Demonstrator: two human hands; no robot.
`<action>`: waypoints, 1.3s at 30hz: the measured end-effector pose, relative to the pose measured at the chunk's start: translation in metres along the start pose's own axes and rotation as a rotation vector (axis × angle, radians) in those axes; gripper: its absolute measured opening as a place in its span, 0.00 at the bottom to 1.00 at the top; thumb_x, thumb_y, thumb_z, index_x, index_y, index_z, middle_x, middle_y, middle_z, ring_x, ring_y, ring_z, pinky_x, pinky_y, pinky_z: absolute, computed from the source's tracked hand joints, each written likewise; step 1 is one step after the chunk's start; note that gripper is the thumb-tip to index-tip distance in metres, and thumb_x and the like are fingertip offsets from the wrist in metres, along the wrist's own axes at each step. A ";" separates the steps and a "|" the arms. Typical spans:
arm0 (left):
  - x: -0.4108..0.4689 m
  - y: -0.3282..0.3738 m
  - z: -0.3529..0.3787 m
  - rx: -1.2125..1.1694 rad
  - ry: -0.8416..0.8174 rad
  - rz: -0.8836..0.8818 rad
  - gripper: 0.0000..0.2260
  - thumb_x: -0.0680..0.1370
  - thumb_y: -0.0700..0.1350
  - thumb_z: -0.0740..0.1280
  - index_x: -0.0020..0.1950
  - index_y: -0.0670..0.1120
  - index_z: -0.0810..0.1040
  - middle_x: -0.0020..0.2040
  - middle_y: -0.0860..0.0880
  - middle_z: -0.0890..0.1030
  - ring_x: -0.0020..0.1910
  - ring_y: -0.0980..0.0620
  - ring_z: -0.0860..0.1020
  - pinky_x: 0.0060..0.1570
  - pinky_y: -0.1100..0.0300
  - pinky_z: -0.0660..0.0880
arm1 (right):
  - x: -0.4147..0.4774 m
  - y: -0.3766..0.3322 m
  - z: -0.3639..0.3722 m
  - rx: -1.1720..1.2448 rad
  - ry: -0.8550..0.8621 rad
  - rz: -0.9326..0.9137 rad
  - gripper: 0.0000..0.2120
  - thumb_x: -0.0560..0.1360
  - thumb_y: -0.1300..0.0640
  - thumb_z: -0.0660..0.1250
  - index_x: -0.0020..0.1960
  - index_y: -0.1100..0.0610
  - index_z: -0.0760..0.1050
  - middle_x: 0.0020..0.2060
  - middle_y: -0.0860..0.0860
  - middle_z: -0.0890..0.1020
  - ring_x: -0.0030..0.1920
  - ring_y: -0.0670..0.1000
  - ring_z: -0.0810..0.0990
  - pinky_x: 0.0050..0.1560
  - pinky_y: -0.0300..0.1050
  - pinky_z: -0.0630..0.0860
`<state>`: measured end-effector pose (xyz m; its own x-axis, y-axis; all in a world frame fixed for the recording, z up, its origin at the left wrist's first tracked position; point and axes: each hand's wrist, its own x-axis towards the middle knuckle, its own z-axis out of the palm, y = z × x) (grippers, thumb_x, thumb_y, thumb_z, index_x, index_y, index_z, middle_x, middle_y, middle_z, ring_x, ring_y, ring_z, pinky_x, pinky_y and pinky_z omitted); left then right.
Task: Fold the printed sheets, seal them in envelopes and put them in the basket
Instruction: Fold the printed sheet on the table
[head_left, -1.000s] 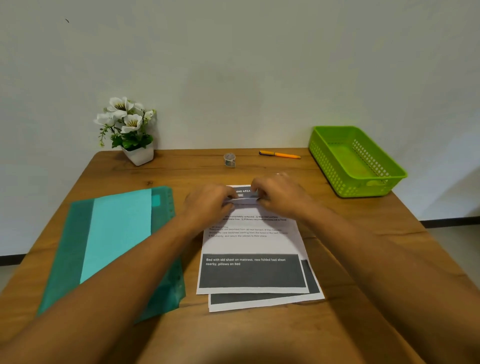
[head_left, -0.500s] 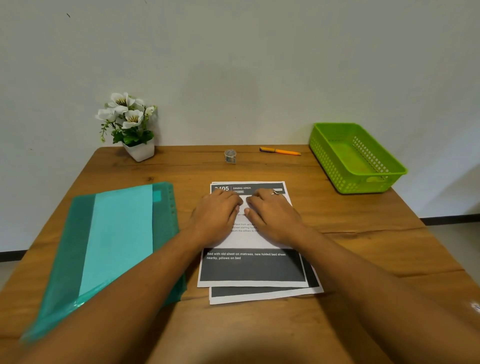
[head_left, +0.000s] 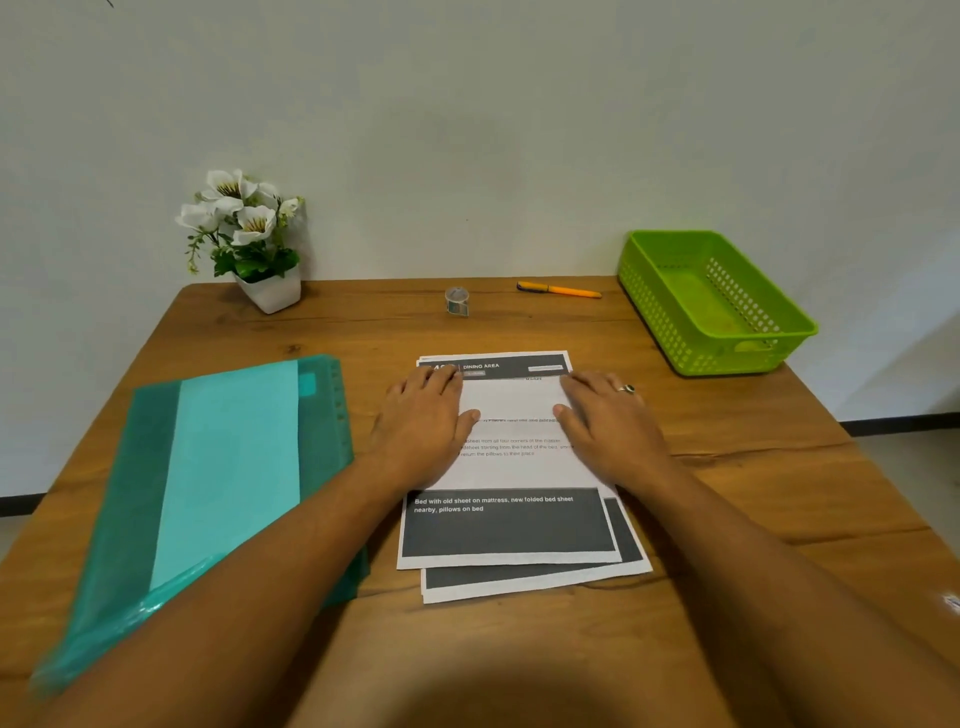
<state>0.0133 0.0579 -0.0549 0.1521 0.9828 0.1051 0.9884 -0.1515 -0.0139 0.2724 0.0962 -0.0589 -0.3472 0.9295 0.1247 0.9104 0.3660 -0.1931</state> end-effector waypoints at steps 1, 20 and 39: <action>0.000 -0.001 -0.001 0.009 -0.008 -0.014 0.30 0.84 0.62 0.49 0.79 0.44 0.64 0.78 0.47 0.66 0.74 0.45 0.65 0.67 0.46 0.69 | -0.002 0.007 -0.003 -0.005 -0.003 0.014 0.25 0.85 0.42 0.55 0.78 0.52 0.69 0.76 0.49 0.70 0.75 0.54 0.67 0.70 0.57 0.67; 0.046 -0.037 -0.042 -0.158 -0.335 -0.013 0.33 0.70 0.68 0.74 0.68 0.54 0.72 0.66 0.51 0.74 0.64 0.49 0.68 0.64 0.48 0.72 | 0.035 -0.016 -0.043 0.066 -0.249 -0.044 0.41 0.72 0.30 0.71 0.78 0.49 0.66 0.74 0.49 0.73 0.72 0.55 0.71 0.72 0.59 0.69; 0.008 -0.033 -0.046 -0.196 -0.096 -0.067 0.28 0.74 0.63 0.73 0.68 0.54 0.70 0.67 0.53 0.78 0.65 0.49 0.73 0.67 0.45 0.64 | 0.032 -0.023 -0.051 -0.003 -0.247 -0.070 0.36 0.74 0.38 0.74 0.77 0.47 0.66 0.71 0.50 0.77 0.70 0.57 0.73 0.67 0.55 0.69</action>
<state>-0.0179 0.0662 -0.0079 0.0953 0.9954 0.0038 0.9783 -0.0944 0.1846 0.2520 0.1156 -0.0005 -0.4539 0.8849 -0.1040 0.8825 0.4304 -0.1895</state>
